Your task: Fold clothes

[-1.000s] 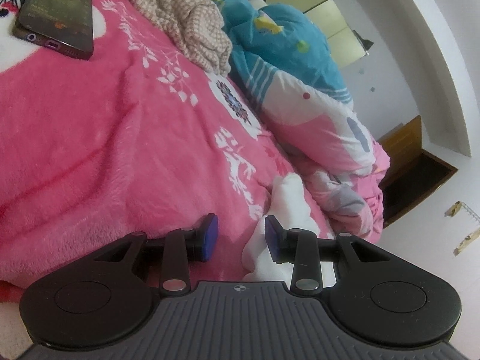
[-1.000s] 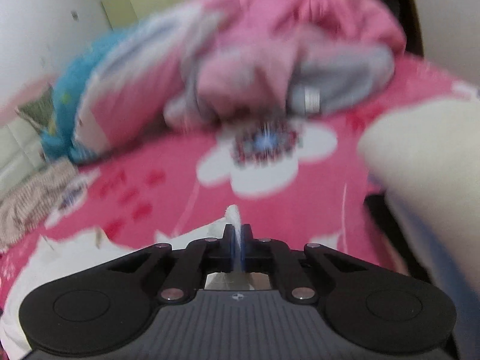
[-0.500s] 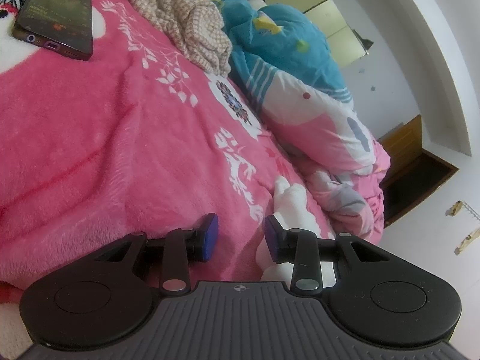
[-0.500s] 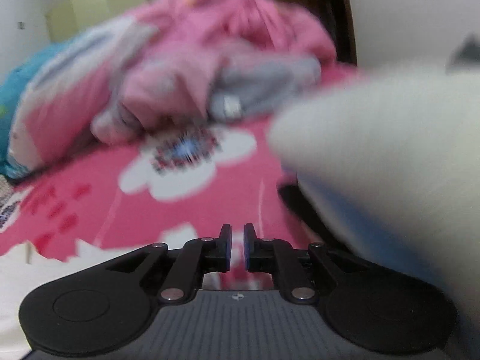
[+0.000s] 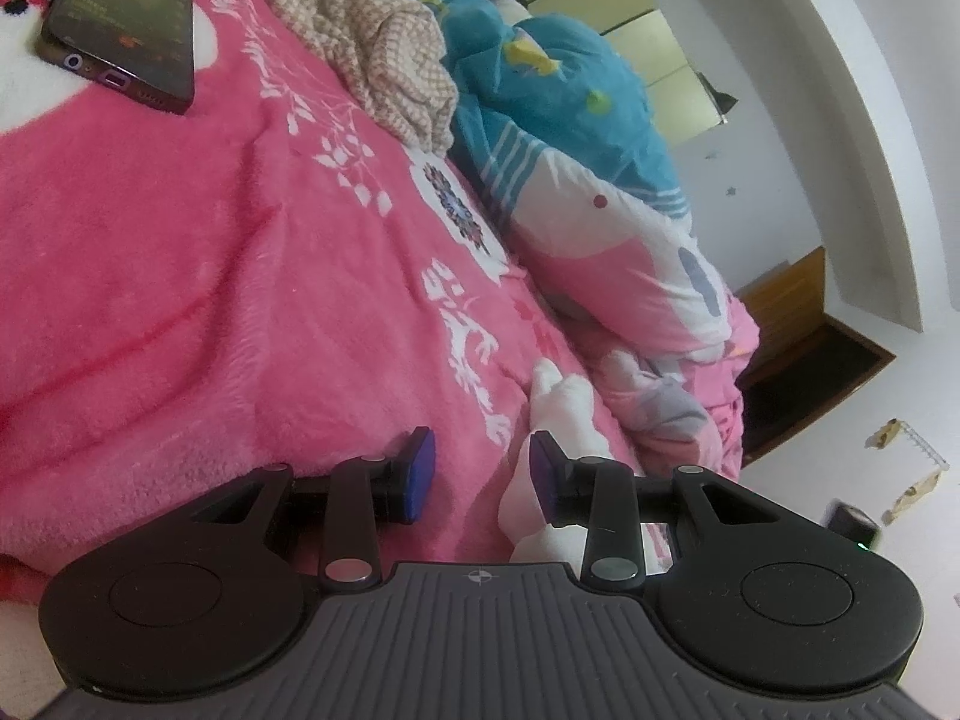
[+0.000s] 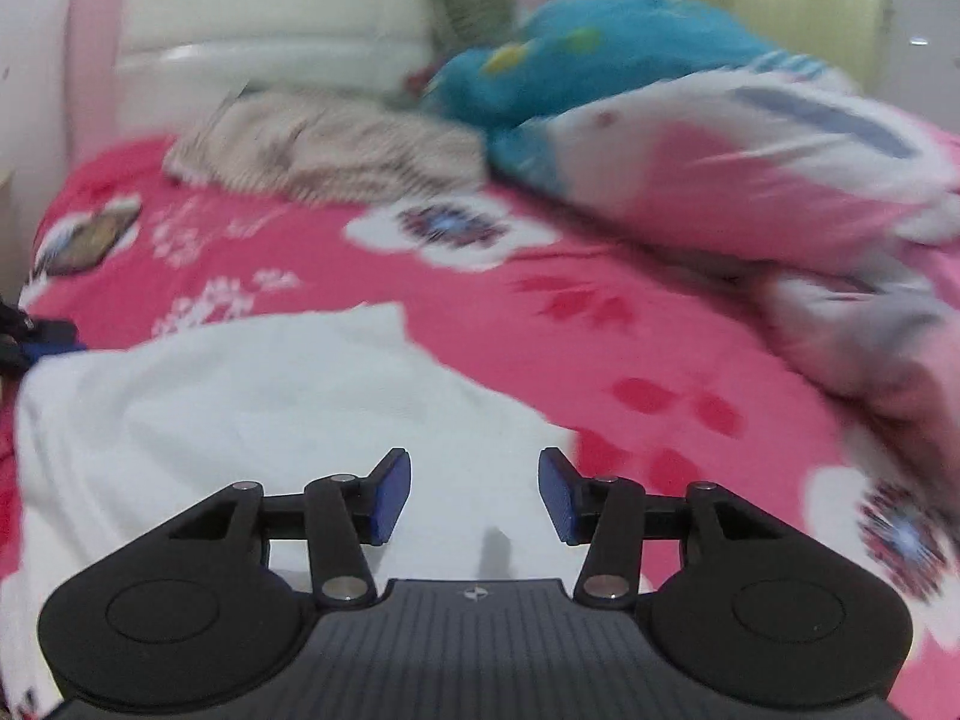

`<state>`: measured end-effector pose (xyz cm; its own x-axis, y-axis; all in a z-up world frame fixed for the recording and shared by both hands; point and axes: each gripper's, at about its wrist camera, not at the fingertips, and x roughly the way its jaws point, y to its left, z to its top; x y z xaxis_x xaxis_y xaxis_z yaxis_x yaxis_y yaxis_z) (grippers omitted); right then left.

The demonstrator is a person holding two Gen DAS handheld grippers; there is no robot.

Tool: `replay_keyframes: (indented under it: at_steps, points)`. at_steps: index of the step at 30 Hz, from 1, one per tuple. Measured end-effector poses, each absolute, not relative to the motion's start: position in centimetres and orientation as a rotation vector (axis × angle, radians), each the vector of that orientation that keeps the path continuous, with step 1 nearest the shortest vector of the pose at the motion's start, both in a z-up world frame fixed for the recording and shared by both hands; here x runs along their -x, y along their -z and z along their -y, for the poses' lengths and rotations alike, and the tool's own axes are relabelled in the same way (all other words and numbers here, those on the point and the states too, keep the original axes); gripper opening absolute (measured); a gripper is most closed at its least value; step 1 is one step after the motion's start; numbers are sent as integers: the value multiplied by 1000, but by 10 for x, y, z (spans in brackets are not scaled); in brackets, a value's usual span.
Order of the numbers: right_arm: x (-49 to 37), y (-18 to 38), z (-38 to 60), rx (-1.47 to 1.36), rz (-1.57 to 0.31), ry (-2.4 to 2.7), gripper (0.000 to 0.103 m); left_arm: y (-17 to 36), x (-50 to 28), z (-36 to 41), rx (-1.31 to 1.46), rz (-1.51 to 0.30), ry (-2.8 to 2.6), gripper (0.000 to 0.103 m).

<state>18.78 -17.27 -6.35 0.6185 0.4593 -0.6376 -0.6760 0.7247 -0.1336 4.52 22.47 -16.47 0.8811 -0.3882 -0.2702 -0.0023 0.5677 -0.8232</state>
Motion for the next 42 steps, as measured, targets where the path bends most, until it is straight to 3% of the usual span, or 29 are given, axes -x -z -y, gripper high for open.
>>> replay_keyframes:
  at_steps: [4, 7, 12, 16, 19, 22, 24, 25, 27, 29, 32, 34, 35, 36, 38, 42]
  points:
    - [-222, 72, 150, 391, -659, -740, 48, 166, -46, -227, 971, -448, 246, 35]
    - [-234, 80, 139, 391, -718, -768, 40, 167, -47, -227, 987, -443, 253, 35]
    - [-231, 88, 126, 428, -724, -792, 2, 169, -47, -230, 1020, -431, 263, 35]
    - [-222, 66, 123, 414, -579, -753, 2, 170, -47, -232, 1040, -423, 272, 35]
    - [-237, 74, 118, 428, -612, -693, 2, 170, -47, -233, 1048, -422, 277, 35]
    - [-252, 86, 114, 451, -701, -662, 4, 170, -45, -234, 1053, -420, 284, 35]
    - [-260, 76, 122, 323, -709, -698, 9, 171, -45, -235, 1062, -418, 288, 35]
    - [-265, 72, 125, 250, -711, -727, 13, 171, -45, -235, 1066, -417, 289, 35]
    - [-276, 65, 130, 114, -716, -781, 49, 171, -46, -234, 1069, -417, 291, 35]
    - [-287, 67, 122, 55, -743, -832, 57, 172, -46, -234, 1070, -416, 294, 35]
    - [-307, 80, 106, 13, -822, -878, 58, 172, -46, -235, 1071, -415, 300, 35]
    - [-319, 92, 100, -5, -880, -889, 54, 172, -45, -236, 1074, -415, 303, 35]
    - [-323, 96, 99, -26, -901, -902, 41, 172, -45, -236, 1076, -414, 304, 35]
    - [-323, 96, 98, -36, -899, -916, 20, 172, -45, -236, 1079, -413, 305, 35]
    - [-320, 94, 98, -49, -880, -946, 8, 173, -45, -237, 1085, -411, 307, 36]
    - [-302, 71, 103, -61, -739, -968, 4, 173, -45, -237, 1096, -406, 312, 36]
